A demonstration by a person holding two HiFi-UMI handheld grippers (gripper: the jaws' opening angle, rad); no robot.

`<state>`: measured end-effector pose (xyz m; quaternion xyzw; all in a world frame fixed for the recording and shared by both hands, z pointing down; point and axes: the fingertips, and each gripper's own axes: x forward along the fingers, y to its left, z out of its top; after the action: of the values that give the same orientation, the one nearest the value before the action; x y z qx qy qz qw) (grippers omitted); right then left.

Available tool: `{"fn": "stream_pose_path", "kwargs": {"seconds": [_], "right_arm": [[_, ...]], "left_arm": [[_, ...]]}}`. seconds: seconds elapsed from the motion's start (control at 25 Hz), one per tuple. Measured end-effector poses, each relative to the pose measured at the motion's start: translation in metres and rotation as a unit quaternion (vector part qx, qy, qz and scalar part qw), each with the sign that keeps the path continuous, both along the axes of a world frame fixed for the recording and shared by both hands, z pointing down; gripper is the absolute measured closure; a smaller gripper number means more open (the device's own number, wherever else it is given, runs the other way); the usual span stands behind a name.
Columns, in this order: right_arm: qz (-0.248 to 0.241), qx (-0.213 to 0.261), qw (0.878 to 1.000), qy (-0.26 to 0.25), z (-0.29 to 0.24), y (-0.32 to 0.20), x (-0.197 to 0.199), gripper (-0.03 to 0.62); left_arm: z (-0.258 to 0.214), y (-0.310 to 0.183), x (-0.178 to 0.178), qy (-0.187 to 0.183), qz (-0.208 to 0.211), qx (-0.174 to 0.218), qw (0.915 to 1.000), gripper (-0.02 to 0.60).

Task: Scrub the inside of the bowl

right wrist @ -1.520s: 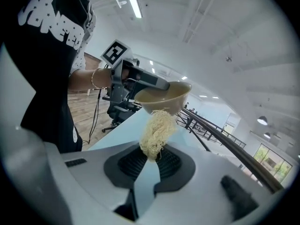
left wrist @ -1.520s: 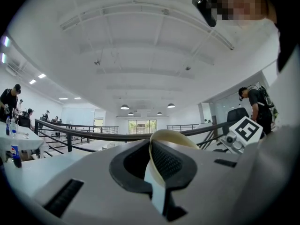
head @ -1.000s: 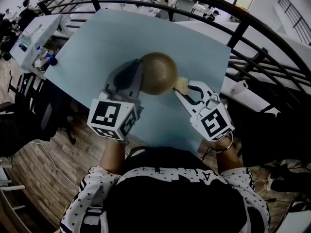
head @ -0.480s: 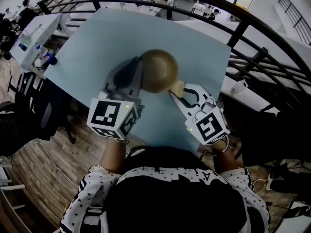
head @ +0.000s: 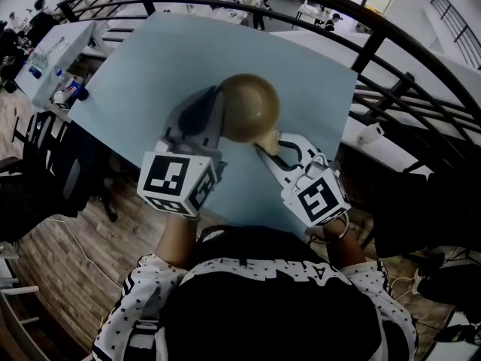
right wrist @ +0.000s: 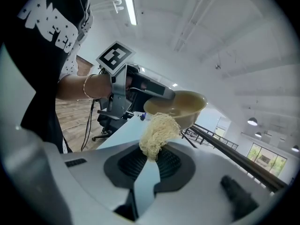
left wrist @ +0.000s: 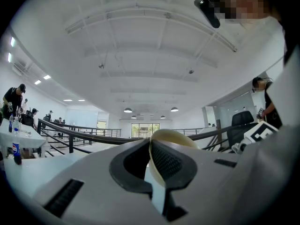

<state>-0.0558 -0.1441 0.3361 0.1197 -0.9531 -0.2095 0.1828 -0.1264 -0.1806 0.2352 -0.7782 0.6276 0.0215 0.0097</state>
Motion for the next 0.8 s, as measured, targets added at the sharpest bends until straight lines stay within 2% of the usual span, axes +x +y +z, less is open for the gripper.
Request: {"fn": "stream_pose_path", "kwargs": {"seconds": [0.8], "right_arm": [[-0.018, -0.010, 1.000, -0.008, 0.004, 0.013, -0.013, 0.536]], "left_arm": [[-0.004, 0.002, 0.013, -0.013, 0.005, 0.016, 0.9998, 0.558]]}}
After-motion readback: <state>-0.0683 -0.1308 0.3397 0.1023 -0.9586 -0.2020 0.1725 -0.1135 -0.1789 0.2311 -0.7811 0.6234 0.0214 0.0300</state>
